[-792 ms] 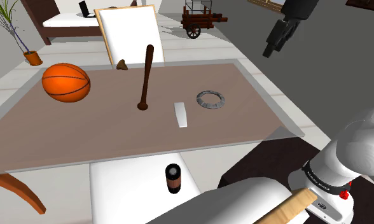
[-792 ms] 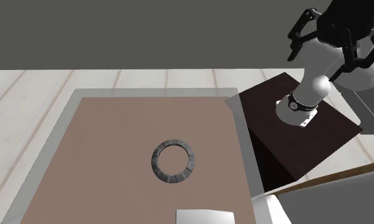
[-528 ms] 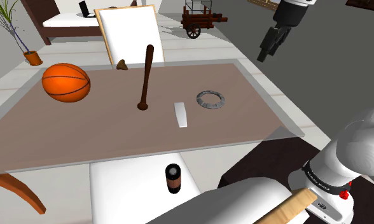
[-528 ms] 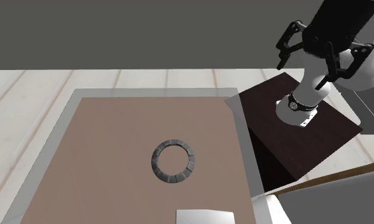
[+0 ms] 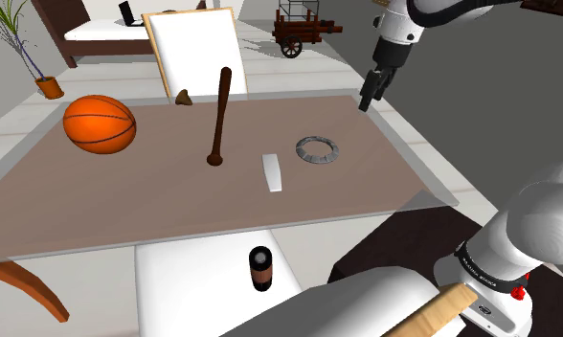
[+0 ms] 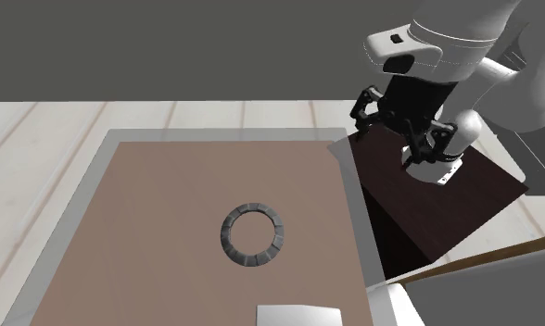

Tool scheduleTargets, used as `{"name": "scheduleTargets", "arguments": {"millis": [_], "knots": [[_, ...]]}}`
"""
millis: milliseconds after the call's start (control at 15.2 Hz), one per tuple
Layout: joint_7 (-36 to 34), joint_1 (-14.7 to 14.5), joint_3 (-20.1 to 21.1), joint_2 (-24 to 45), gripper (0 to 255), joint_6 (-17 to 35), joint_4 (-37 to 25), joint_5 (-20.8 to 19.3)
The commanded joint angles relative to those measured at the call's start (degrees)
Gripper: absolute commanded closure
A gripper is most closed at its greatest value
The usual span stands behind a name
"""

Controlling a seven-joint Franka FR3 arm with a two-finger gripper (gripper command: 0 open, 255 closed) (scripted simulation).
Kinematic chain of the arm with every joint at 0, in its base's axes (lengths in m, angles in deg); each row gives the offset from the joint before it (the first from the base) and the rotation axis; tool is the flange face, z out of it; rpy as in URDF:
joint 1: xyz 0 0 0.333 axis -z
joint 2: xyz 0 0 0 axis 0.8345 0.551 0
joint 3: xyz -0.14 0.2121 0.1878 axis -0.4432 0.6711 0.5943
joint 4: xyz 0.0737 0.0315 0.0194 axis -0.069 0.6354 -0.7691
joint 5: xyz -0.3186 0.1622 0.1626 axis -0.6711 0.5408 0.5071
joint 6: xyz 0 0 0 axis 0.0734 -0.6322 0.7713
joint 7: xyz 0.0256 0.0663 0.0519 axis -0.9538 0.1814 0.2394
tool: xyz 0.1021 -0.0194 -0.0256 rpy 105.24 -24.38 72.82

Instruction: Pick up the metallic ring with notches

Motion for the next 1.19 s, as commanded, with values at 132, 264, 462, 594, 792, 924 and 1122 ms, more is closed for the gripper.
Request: {"name": "scheduleTargets", "arguments": {"millis": [132, 264, 462, 594, 792, 924, 1122], "knots": [[2.9, -0.1, -0.7, 8.0, 0, 5.7, -0.8, -0.6], [4.2, -0.2, -0.9, 12.1, 0, 8.2, -1.8, -0.8], [6.0, -0.3, -1.2, 18.5, 0, 11.6, -3.8, -1.0], [7.2, -0.3, -1.3, 22.9, 0, 13.6, -5.5, -1.2], [8.9, -0.3, -1.4, 29.5, 0, 16.2, -8.5, -1.5], [9.9, -0.2, -1.4, 34.0, 0, 17.7, -10.9, -1.7], [11.3, -0.1, -1.4, 40.7, 0, 19.4, -14.9, -2.0]]}}
